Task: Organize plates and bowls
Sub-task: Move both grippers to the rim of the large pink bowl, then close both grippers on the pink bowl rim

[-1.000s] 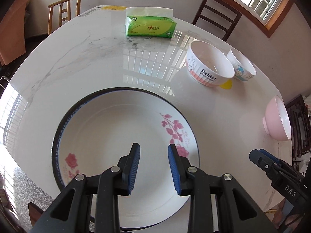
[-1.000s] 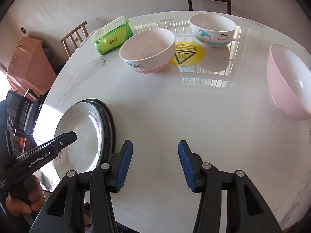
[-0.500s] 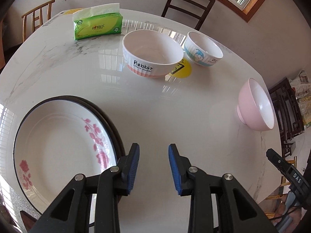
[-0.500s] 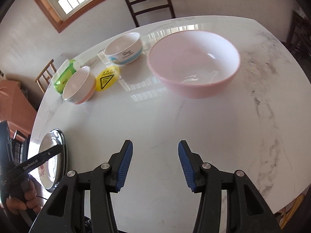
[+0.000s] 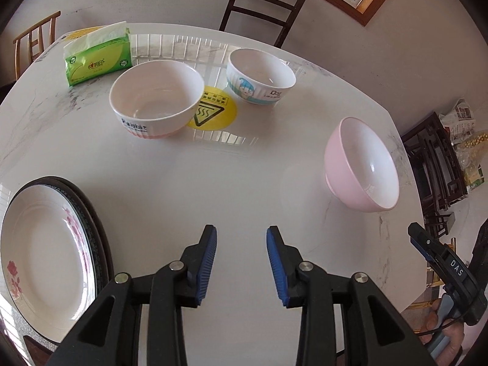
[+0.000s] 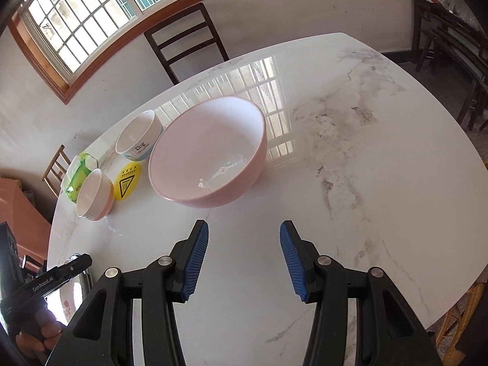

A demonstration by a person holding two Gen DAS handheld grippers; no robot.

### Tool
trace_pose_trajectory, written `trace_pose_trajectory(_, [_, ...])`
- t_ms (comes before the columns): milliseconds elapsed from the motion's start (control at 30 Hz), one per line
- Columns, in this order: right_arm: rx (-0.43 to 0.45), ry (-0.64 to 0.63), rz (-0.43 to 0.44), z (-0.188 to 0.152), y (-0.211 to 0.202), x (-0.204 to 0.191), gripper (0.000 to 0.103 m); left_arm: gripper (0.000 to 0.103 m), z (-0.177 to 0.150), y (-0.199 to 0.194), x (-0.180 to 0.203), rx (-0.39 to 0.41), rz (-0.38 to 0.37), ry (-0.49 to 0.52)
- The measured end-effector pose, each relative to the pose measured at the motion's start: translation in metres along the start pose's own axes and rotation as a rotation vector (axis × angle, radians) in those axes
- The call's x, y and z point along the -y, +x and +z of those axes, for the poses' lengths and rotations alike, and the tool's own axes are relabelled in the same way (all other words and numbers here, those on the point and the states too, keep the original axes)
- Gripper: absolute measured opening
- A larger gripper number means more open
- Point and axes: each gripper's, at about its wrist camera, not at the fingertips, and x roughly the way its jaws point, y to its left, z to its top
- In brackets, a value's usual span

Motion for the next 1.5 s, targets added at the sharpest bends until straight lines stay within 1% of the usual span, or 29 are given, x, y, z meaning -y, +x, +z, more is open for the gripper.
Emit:
trace_pose_trajectory(167, [0.016, -0.007, 0.002, 0.018, -0.002, 0.005, 0.047, 0.034, 0.016, 0.004, 0.028, -0.001, -0.022, 0.026])
trace_pose_trajectory(233, [0.016, -0.005, 0.003, 0.025, 0.000, 0.008, 0.046, 0.034, 0.026, 0.008, 0.038, 0.006, -0.046, 0.032])
trace_pose_trajectory(300, [0.015, -0.011, 0.005, 0.031, 0.004, 0.009, 0.043, 0.034, 0.036, 0.012, 0.045, 0.021, -0.063, 0.020])
trace_pose_trajectory(400, [0.008, -0.006, -0.001, 0.041, 0.010, 0.012, 0.039, 0.034, 0.050, 0.020, 0.057, 0.010, -0.072, 0.009])
trace_pose_trajectory(467, [0.002, -0.020, -0.002, 0.046, 0.014, 0.011, 0.037, 0.034, 0.056, 0.026, 0.066, 0.002, -0.067, 0.024])
trace_pose_trajectory(667, [-0.030, -0.022, -0.016, 0.062, 0.032, 0.011, 0.037, 0.034, 0.073, 0.045, 0.089, -0.020, -0.067, 0.045])
trace_pose_trajectory(767, [-0.042, -0.010, -0.008, 0.070, 0.042, 0.012, 0.037, 0.034, 0.078, 0.057, 0.097, -0.040, -0.072, 0.043])
trace_pose_trajectory(900, [-0.063, -0.001, -0.001, 0.079, 0.055, 0.015, 0.037, 0.034, 0.083, 0.073, 0.110, -0.060, -0.056, 0.055])
trace_pose_trajectory(1133, [-0.105, 0.005, -0.002, 0.088, 0.078, 0.022, 0.037, 0.034, 0.085, 0.097, 0.114, -0.105, -0.033, 0.045])
trace_pose_trajectory(1233, [-0.123, 0.006, 0.012, 0.089, 0.086, 0.023, 0.029, 0.034, 0.085, 0.103, 0.118, -0.109, -0.038, 0.041])
trace_pose_trajectory(1267, [-0.129, -0.002, 0.012, 0.088, 0.089, 0.022, 0.023, 0.034, 0.085, 0.104, 0.116, -0.113, -0.044, 0.040])
trace_pose_trajectory(1300, [-0.130, -0.008, 0.015, 0.088, 0.090, 0.022, 0.020, 0.034, 0.084, 0.105, 0.118, -0.115, -0.049, 0.041])
trace_pose_trajectory(1367, [-0.133, -0.010, 0.019, 0.088, 0.092, 0.021, 0.019, 0.034, 0.084, 0.111, 0.118, -0.128, -0.056, 0.035])
trace_pose_trajectory(1400, [-0.134, -0.012, 0.022, 0.088, 0.093, 0.020, 0.018, 0.033, 0.083, 0.113, 0.118, -0.136, -0.060, 0.035])
trace_pose_trajectory(1433, [-0.135, -0.013, 0.025, 0.088, 0.093, 0.020, 0.016, 0.024, 0.082, 0.114, 0.117, -0.138, -0.069, 0.036])
trace_pose_trajectory(1467, [-0.136, -0.013, 0.025, 0.089, 0.094, 0.020, 0.014, 0.017, 0.080, 0.114, 0.117, -0.138, -0.076, 0.038])
trace_pose_trajectory(1500, [-0.137, -0.016, 0.023, 0.089, 0.094, 0.019, 0.012, 0.015, 0.080, 0.113, 0.118, -0.136, -0.073, 0.046])
